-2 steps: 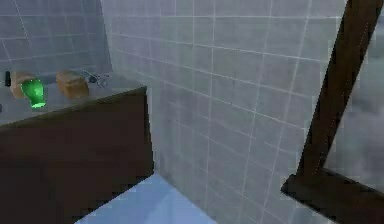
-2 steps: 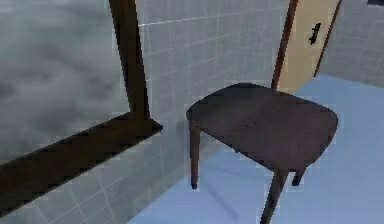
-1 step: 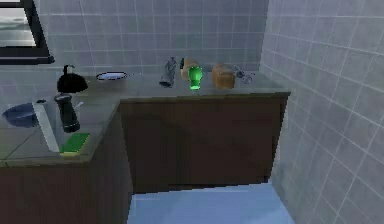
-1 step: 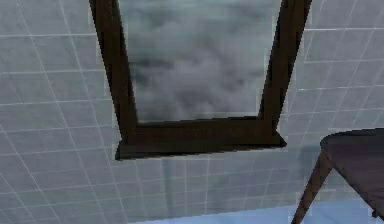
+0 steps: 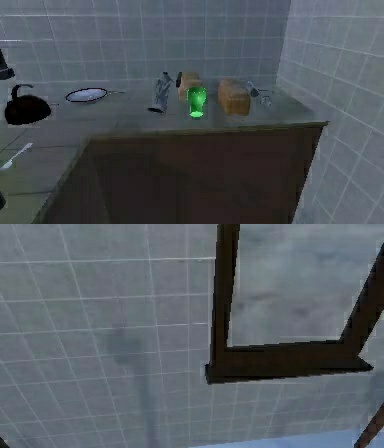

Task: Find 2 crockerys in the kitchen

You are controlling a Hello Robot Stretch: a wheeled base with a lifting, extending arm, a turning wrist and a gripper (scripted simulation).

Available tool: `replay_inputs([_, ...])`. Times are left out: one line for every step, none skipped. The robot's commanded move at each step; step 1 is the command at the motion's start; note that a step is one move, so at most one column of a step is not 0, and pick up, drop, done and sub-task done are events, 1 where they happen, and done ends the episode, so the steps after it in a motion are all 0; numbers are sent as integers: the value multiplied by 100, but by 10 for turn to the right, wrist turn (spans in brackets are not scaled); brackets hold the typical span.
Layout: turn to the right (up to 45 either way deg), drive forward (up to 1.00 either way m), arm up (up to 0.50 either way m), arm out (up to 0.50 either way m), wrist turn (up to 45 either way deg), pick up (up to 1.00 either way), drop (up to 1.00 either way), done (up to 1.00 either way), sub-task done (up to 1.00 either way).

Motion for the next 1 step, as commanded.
replay_inputs([0, 0, 0, 0, 0, 0, 0, 100, 0])
